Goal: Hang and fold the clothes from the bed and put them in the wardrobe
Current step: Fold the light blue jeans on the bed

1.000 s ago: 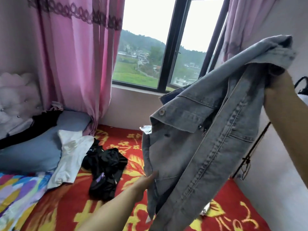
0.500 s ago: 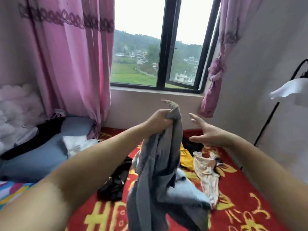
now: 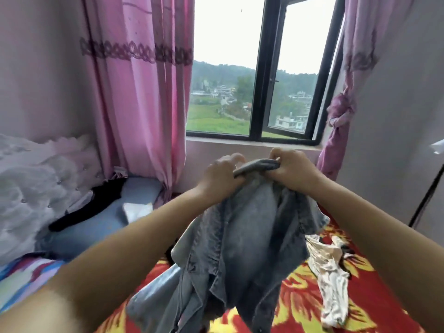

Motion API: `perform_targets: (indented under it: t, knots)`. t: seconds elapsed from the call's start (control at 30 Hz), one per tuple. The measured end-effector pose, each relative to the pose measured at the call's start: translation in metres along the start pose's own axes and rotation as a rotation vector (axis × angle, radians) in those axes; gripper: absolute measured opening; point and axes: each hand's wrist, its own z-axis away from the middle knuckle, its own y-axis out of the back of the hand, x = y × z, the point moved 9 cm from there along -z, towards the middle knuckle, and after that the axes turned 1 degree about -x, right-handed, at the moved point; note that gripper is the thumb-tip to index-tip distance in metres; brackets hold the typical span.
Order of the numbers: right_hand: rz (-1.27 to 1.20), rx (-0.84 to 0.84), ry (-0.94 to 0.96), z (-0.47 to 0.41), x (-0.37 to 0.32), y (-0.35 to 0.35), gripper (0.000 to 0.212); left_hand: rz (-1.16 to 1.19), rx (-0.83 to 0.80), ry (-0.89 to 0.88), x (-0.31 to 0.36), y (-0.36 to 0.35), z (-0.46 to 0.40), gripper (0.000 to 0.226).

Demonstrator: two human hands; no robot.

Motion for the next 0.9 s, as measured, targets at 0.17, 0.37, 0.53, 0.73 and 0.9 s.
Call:
perform_targets:
  t: [0.17, 0.37, 0.53, 0.73, 0.9]
  knots:
    - [0.189, 0.025, -0.011, -0.009, -0.012, -0.003, 0.007, -0.042, -0.082, 0.280, -0.083, -0.038, 0.042, 0.017]
    - [0.357, 0.055, -0.030, -0.008, 0.002, 0.014, 0.017, -0.122, -0.007, 0.302, -0.107, -0.024, 0.042, 0.015]
    - [0.520, -0.005, -0.107, -0.004, 0.022, 0.021, 0.008, -0.285, -0.054, 0.296, -0.115, -0.008, 0.032, 0.014]
    - [0.683, -0.354, -0.365, 0.001, 0.069, 0.016, 0.022, -0.095, -0.070, 0.226, -0.089, 0.028, -0.005, 0.013]
    - [0.685, -0.607, -0.443, 0.014, 0.083, 0.020, 0.030, -0.031, -0.354, 0.253, -0.054, 0.044, -0.036, 0.034]
